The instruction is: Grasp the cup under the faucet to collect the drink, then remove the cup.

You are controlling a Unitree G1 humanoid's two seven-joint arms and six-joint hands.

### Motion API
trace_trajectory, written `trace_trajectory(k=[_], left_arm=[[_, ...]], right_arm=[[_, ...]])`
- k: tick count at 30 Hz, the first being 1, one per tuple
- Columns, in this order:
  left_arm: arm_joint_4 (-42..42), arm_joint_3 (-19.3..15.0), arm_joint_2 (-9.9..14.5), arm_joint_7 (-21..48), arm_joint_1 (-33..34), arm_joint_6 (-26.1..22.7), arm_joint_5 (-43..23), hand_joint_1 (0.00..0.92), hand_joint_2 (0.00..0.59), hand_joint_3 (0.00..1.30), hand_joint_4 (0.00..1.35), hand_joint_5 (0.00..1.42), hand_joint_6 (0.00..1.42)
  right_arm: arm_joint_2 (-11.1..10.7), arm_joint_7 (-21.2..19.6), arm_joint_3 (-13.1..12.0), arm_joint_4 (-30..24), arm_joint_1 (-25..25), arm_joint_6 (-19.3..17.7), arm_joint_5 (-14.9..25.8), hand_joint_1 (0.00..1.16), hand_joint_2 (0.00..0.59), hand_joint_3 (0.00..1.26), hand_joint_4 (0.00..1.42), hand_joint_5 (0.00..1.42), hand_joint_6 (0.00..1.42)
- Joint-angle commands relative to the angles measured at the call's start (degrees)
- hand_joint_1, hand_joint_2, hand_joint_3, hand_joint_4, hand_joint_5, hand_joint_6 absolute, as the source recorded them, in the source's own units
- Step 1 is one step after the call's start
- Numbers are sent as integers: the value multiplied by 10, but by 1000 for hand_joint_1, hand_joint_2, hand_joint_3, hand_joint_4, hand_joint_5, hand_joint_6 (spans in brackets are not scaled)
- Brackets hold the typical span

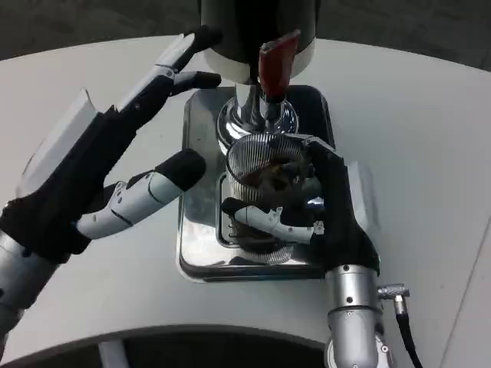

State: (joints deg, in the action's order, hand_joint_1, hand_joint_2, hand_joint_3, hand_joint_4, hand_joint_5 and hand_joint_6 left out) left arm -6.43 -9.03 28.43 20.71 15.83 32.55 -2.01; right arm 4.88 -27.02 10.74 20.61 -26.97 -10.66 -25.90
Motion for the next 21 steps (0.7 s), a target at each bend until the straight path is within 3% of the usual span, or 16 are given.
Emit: trace_trajectory(k=[1,9,21], left_arm=[[-15,-8,8,6,-19,-4,-10,0,176,79,0,183,142],[-23,-17,13,9,-31,-9,-12,0,177,70,0,173,125],[-54,-23,27,3,-74,-24,21,0,170,0,0,40,4]], right_arm=[[7,-16,3,-35,15,2,-11,1135,63,749,898,939,1290],[1,-4,11,-88,33,16,-28,1145,63,762,910,939,1297],[-24,68,14,-188,102,40,-16,1138,69,771,920,939,1307]])
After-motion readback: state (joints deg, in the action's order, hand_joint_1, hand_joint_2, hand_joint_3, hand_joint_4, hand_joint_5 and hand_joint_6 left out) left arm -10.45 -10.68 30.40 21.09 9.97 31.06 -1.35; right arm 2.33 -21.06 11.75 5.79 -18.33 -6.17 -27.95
